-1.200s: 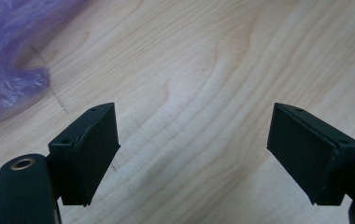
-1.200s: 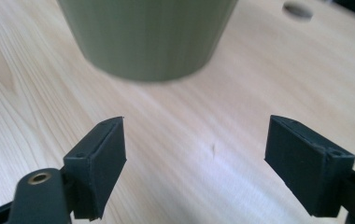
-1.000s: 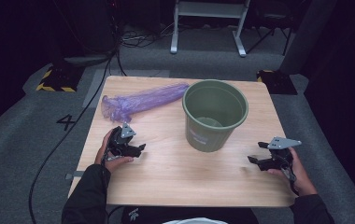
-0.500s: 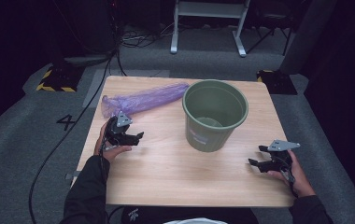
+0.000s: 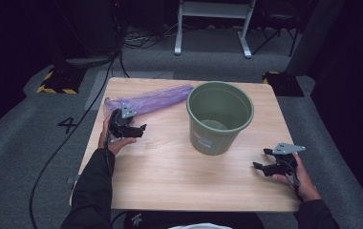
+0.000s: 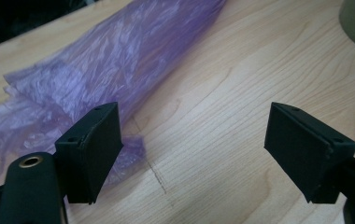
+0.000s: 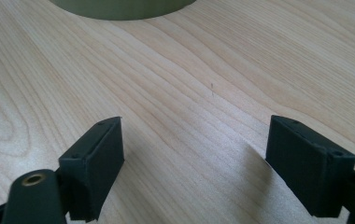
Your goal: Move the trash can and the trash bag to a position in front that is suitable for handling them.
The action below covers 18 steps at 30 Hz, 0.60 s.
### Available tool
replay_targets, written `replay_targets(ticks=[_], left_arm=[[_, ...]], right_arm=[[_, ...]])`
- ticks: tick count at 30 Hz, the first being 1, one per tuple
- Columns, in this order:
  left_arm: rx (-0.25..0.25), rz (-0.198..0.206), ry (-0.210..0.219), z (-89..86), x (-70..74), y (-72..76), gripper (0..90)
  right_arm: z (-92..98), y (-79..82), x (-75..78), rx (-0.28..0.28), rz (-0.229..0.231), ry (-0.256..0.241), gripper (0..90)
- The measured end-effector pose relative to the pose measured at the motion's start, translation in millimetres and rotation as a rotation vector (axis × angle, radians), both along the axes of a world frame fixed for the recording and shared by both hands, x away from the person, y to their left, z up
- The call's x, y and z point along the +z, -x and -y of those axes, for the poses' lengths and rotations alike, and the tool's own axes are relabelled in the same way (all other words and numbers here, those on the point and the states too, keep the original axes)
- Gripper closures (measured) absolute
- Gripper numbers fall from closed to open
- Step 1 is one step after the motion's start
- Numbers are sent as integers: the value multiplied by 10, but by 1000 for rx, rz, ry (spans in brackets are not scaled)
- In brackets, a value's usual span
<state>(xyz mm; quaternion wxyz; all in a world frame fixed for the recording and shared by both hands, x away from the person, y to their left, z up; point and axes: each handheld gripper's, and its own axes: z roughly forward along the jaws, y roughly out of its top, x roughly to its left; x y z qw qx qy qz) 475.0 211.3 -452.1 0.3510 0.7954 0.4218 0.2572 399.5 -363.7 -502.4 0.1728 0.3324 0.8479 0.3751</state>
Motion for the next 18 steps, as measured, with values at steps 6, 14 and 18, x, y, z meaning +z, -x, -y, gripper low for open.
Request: replay_targets(ticks=[6, 14, 18], left_arm=[[75, -7, 3, -102, -71, -132, 189], [134, -50, -38, -164, -260, -263, 188], [138, -80, -25, -201, -333, -302, 303]], right_arm=[[15, -33, -5, -5, -34, -18, 184], [20, -43, -5, 6, -41, -21, 184], [20, -46, -5, 9, -40, -21, 184]])
